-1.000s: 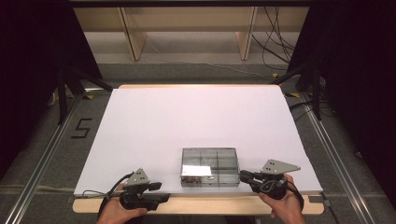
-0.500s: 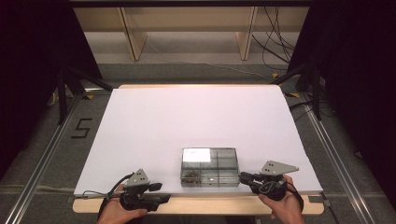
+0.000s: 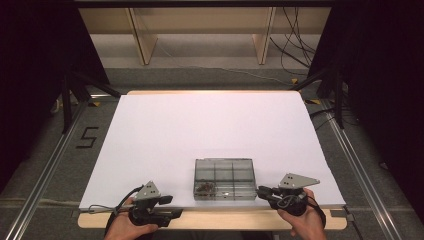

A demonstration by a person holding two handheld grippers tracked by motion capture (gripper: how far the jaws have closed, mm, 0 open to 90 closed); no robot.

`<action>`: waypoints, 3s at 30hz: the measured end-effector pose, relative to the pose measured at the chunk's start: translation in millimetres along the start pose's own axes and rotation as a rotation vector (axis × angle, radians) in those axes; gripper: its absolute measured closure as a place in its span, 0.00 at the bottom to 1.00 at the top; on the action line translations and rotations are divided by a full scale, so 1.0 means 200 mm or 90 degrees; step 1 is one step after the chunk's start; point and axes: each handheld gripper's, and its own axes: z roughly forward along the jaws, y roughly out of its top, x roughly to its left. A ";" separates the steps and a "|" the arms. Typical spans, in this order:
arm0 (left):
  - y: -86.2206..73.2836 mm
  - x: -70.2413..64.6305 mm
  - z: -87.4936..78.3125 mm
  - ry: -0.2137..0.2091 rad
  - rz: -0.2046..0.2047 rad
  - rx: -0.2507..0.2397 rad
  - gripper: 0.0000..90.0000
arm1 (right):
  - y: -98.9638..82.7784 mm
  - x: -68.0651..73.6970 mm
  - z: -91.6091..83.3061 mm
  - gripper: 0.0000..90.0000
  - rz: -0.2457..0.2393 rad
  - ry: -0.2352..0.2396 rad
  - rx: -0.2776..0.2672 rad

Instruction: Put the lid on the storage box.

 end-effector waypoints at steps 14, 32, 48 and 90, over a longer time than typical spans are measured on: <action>0.00 0.00 0.00 0.003 -0.002 0.002 0.39 | -0.02 0.00 0.01 0.88 0.001 0.012 0.018; 0.01 0.00 0.01 0.004 -0.008 -0.003 0.39 | -0.05 -0.01 -0.02 0.81 0.021 0.010 0.012; 0.01 0.00 0.01 0.020 0.006 0.001 0.38 | -0.10 0.00 -0.06 0.38 0.078 -0.061 -0.030; -0.02 -0.04 0.00 0.049 0.048 -0.001 0.34 | -0.21 0.12 -0.13 0.23 0.043 -0.059 -0.025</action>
